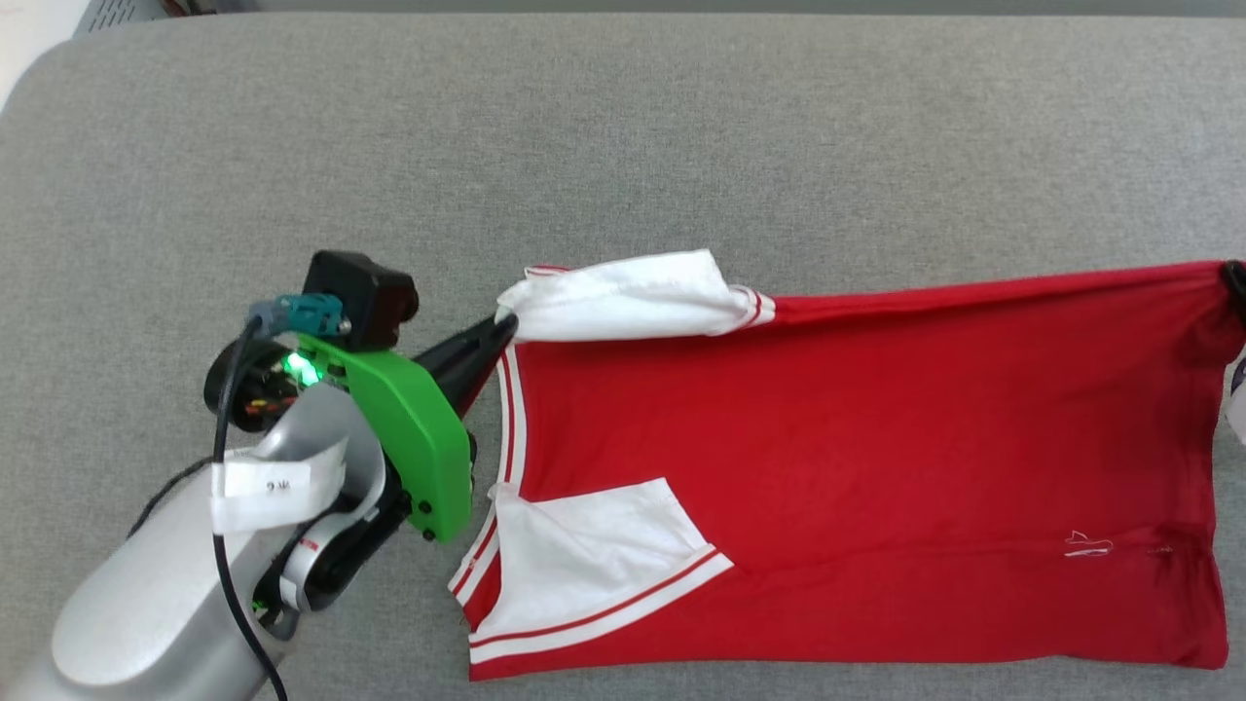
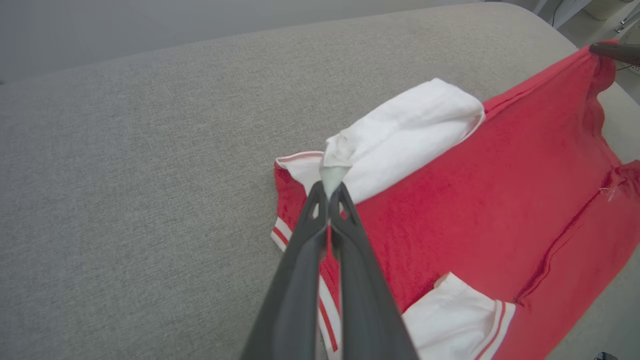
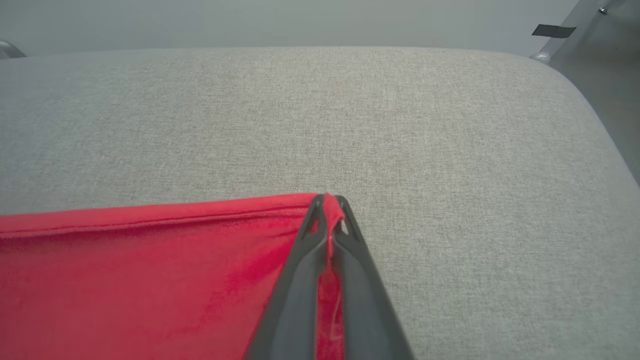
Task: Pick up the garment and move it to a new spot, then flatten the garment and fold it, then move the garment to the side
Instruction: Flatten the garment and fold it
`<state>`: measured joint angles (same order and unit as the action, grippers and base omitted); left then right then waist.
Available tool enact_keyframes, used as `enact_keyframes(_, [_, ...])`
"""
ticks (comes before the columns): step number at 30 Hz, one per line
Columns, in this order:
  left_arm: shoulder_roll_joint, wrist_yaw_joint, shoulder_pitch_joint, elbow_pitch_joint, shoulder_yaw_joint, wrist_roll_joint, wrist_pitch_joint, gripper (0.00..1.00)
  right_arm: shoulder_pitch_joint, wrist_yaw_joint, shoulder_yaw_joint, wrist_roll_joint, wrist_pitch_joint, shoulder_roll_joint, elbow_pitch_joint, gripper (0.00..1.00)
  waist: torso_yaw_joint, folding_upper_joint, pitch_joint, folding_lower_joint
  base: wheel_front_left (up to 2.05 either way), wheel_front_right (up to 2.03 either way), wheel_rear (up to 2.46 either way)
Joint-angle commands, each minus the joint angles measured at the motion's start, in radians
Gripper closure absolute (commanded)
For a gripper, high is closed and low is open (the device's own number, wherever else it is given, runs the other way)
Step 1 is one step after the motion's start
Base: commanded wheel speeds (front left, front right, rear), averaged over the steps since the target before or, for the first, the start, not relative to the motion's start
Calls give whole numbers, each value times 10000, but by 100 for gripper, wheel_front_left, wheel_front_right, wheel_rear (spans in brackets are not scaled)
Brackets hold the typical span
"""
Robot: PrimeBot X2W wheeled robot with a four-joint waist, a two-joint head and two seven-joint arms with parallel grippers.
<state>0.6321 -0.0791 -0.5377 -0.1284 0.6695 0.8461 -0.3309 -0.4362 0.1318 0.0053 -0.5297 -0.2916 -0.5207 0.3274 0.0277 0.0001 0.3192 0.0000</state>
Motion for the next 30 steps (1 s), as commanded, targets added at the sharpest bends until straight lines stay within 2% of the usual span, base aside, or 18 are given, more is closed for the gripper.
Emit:
enact_keyframes(1, [63,-97,327,-112,35,35,94,100,367,-11,-107,-156,152,-57,-171,100,38,-1,-414,0,0,0,0])
enact_keyframes(9, [243,-514,1656,-596,262,96,416,100,2285,-11,-551,-888,363,-26,-1281,100,130,-1,-904,0,0,0,0])
enact_keyframes(16, [327,-802,2798,-577,624,86,670,100,3788,-11,-918,-1501,-102,107,-2124,100,219,-1,-1098,0,0,0,0])
enact_keyframes(21, [467,-870,3235,-498,962,-105,628,100,4635,-11,-938,-1715,-664,-18,-2560,100,282,-1,-1246,0,0,0,0])
enact_keyframes(30, [171,-808,3587,-27,1423,-95,593,100,5506,-11,-1006,-1555,-1120,-44,-2912,100,309,-1,-1450,0,0,0,0])
